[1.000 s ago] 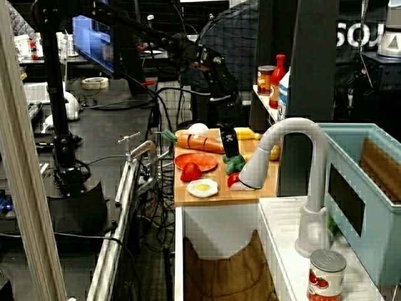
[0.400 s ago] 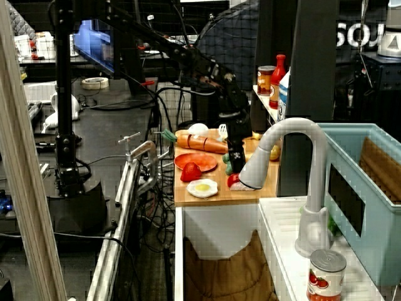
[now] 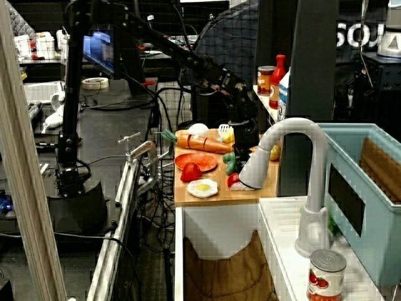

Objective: Put sushi on plate

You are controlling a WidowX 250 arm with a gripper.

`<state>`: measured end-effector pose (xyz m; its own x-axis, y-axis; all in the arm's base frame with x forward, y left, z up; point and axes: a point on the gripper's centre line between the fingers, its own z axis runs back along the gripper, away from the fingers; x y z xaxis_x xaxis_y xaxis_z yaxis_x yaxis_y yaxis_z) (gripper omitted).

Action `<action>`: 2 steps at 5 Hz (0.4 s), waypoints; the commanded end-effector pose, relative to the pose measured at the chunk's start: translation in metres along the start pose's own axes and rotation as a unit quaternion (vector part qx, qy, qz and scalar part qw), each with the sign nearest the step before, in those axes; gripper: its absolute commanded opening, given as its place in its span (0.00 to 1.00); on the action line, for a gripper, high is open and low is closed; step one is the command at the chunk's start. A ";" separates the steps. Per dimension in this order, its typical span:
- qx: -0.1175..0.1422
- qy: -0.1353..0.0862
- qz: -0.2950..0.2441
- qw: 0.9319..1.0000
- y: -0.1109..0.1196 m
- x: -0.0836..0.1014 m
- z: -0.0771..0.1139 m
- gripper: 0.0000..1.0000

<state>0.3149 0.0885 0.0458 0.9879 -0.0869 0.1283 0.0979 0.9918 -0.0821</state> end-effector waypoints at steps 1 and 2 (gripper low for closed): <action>0.003 0.006 0.000 1.000 0.015 0.019 0.012 1.00; 0.001 0.009 -0.006 1.000 0.016 0.013 0.012 1.00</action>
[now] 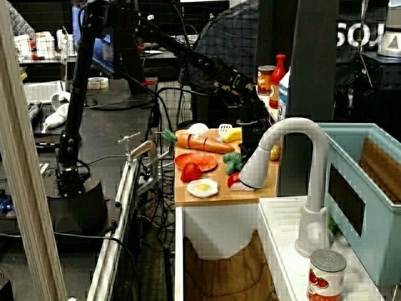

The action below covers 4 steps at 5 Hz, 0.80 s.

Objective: Put sushi on plate

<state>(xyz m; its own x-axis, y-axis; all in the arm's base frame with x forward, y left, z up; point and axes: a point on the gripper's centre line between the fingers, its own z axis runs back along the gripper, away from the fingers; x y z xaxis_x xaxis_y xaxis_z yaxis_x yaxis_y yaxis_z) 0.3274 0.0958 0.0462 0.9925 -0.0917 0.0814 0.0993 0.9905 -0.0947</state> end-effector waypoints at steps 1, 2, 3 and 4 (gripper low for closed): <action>0.009 -0.012 -0.015 1.000 0.006 -0.006 0.012 1.00; 0.002 -0.013 -0.029 0.999 0.000 -0.021 0.013 1.00; -0.001 -0.025 -0.018 1.000 0.000 -0.033 0.009 1.00; -0.007 -0.047 0.021 0.999 0.006 -0.043 0.002 0.41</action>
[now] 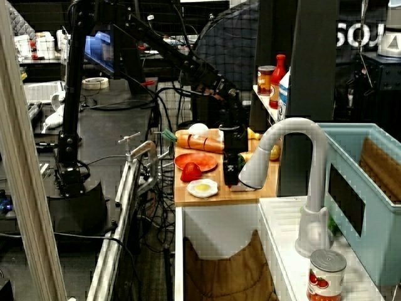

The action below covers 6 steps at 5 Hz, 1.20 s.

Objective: Put sushi on plate

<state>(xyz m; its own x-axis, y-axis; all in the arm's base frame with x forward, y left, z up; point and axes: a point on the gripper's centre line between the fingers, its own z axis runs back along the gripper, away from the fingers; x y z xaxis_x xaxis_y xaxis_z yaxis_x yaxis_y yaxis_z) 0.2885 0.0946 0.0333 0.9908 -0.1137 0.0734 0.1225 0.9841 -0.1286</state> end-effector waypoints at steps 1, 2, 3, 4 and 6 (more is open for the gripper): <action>0.015 -0.050 0.034 0.998 0.010 -0.012 0.010 0.00; 0.002 -0.056 0.044 0.997 0.011 -0.018 0.012 0.00; 0.003 -0.055 0.042 0.998 0.011 -0.021 0.011 0.00; 0.000 -0.057 0.042 0.997 0.012 -0.021 0.013 0.00; -0.002 -0.058 0.048 0.997 0.015 -0.016 0.013 0.00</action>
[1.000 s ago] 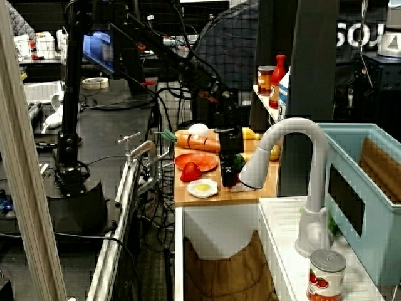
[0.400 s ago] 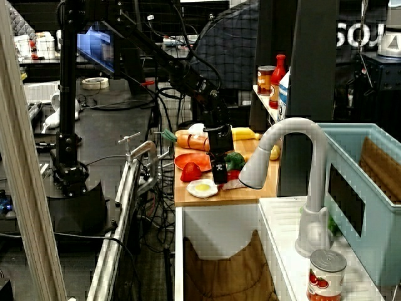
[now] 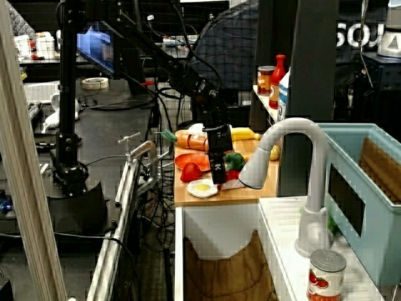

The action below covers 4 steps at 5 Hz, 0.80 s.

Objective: Put sushi on plate

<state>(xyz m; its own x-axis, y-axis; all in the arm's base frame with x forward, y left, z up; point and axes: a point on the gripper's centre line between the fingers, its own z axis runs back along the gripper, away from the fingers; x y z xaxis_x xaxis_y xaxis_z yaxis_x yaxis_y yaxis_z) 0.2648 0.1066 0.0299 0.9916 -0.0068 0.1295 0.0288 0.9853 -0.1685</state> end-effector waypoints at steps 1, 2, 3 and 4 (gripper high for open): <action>0.003 -0.021 0.001 1.000 0.000 0.014 0.019 0.00; -0.064 -0.016 0.003 0.998 -0.028 0.026 0.063 0.00; -0.103 -0.014 0.011 0.994 -0.045 0.042 0.110 0.00; -0.126 0.008 0.013 0.992 -0.030 0.047 0.152 0.00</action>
<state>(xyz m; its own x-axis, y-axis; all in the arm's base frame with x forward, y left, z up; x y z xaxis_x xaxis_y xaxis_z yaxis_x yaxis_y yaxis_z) 0.2900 0.0970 0.1791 0.9964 0.0009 0.0843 0.0349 0.9059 -0.4221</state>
